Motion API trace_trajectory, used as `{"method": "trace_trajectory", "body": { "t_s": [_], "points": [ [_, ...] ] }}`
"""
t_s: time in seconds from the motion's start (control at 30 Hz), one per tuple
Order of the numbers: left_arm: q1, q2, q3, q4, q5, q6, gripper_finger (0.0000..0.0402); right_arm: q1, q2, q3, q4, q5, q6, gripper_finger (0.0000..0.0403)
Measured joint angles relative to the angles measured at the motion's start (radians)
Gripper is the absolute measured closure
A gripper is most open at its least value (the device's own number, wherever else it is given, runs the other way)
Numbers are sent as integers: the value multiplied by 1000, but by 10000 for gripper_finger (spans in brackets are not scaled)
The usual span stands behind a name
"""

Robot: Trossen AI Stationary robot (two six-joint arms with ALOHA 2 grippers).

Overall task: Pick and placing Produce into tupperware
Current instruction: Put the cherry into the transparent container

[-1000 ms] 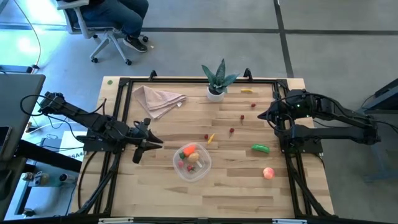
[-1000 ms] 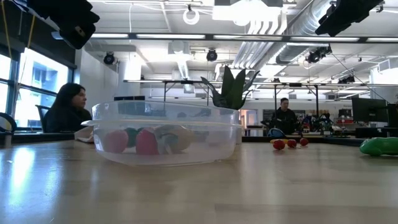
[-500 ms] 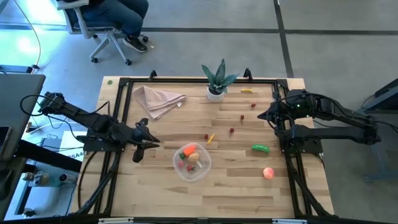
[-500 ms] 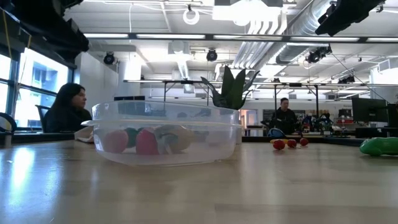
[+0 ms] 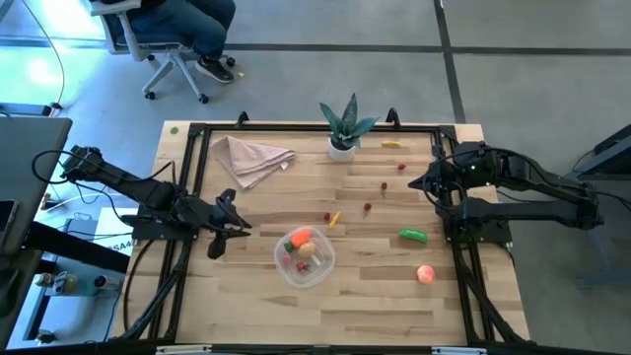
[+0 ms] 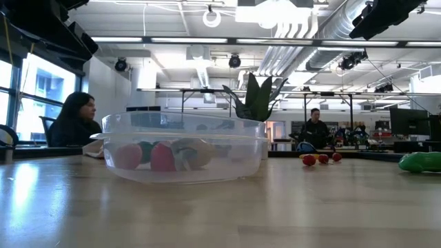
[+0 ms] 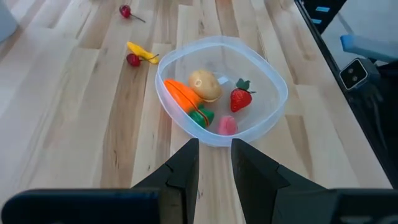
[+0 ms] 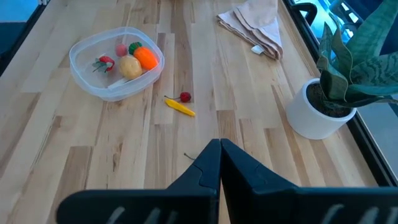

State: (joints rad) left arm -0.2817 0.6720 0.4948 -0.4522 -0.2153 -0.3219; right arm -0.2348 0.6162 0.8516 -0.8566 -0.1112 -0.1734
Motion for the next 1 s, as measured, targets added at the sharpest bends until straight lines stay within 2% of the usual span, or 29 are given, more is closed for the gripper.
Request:
{"method": "trace_trajectory", "body": {
  "t_s": [0.27, 0.43, 0.7, 0.87, 1.0],
  "points": [
    [0, 0, 0, 0, -1, 2, 318, 0, 0, 0, 0, 0, 11, 402],
    [0, 0, 0, 0, -2, 2, 318, 0, 0, 0, 12, 0, 152, 402],
    [0, 0, 0, 0, -2, 3, 318, 0, 20, 0, 184, -33, 270, 400],
    [0, 0, 0, 0, -2, 3, 318, 0, 114, 0, 341, -24, 240, 369],
    [0, 0, 1, 0, -2, 3, 318, -1, 220, 0, 394, 92, 285, 325]
  ]
}}
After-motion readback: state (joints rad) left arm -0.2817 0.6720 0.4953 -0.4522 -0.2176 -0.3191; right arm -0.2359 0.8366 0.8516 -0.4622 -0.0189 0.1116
